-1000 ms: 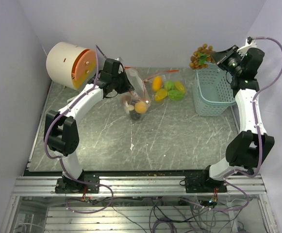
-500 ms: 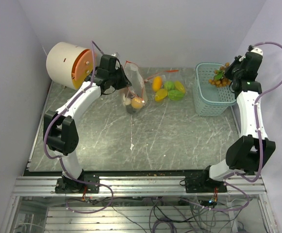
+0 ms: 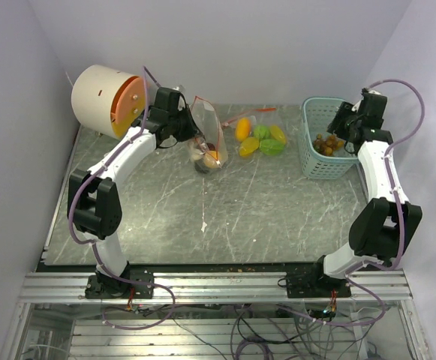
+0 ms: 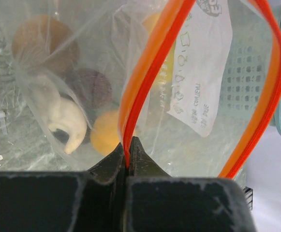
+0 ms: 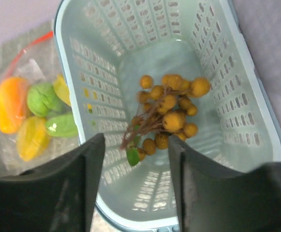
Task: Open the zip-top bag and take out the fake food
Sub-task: Place the fake fruit in the bin, then adjust the zipper food storage bag at the center of the board.
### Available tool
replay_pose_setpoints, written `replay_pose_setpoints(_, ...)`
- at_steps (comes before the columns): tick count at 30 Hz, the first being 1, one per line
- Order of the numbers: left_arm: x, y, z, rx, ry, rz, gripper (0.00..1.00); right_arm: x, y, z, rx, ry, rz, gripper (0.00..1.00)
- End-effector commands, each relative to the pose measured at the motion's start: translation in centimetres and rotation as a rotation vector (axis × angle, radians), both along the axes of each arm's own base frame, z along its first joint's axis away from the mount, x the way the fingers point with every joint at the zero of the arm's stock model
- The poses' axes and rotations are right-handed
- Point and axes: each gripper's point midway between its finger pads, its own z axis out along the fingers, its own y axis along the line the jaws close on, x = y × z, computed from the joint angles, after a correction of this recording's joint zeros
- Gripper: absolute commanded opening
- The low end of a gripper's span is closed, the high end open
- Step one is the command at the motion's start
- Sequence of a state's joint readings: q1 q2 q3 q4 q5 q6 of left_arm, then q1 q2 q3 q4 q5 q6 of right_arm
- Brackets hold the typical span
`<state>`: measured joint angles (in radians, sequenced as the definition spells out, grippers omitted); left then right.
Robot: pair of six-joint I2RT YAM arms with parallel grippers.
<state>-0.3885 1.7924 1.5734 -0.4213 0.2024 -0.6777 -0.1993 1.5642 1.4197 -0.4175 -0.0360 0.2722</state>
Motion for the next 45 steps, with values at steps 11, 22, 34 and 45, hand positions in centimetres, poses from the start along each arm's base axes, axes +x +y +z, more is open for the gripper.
replay_pose_setpoints(11, -1.0, 0.5, 1.3, 0.010, -0.019, -0.010, 0.07, 1.1, 22.5, 9.6, -0.237, -0.223, 0.348, 0.60)
replay_pose_setpoints(22, -0.9, -0.3, 0.9, 0.070, -0.006, -0.031, 0.07, -0.5, 38.3, 4.8, -0.102, -0.167, 0.729, 0.61)
replay_pose_setpoints(34, -0.2, -0.6, 1.0, 0.079, -0.009, -0.031, 0.08, -1.8, 39.4, 1.9, -0.055, -0.090, 0.787, 0.54)
replay_pose_setpoints(45, 0.2, -0.7, -0.1, 0.087, 0.014, -0.026, 0.08, -4.0, 40.0, 4.4, 0.015, -0.142, 0.817, 0.72)
